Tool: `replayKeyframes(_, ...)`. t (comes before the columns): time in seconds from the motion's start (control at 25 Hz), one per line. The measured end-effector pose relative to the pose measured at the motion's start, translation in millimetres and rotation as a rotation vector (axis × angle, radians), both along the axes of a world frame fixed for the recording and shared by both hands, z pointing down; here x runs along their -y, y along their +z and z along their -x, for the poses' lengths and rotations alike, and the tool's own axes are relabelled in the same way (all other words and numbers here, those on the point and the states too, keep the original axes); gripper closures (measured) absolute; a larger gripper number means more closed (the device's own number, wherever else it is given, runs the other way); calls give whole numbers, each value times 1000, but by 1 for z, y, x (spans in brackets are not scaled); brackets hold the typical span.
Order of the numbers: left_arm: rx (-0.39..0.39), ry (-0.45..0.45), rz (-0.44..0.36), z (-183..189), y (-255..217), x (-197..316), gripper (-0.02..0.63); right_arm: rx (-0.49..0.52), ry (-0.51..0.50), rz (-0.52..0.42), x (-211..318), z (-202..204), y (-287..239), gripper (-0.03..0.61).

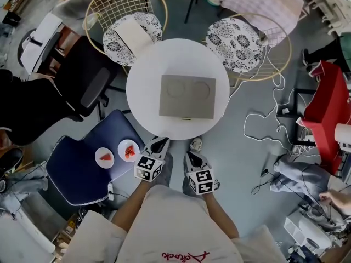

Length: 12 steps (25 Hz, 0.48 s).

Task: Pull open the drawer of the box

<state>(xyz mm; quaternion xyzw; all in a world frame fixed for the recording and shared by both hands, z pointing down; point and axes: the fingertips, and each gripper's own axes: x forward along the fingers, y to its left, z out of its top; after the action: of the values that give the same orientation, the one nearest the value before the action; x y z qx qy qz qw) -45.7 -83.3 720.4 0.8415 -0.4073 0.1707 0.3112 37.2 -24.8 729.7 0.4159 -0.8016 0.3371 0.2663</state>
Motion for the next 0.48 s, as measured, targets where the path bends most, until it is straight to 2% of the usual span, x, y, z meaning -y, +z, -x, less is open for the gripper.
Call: replayKeyframes(0.48, 59, 30, -106, 13, -2, 97, 603, 6, 26, -11, 18, -3, -4, 563)
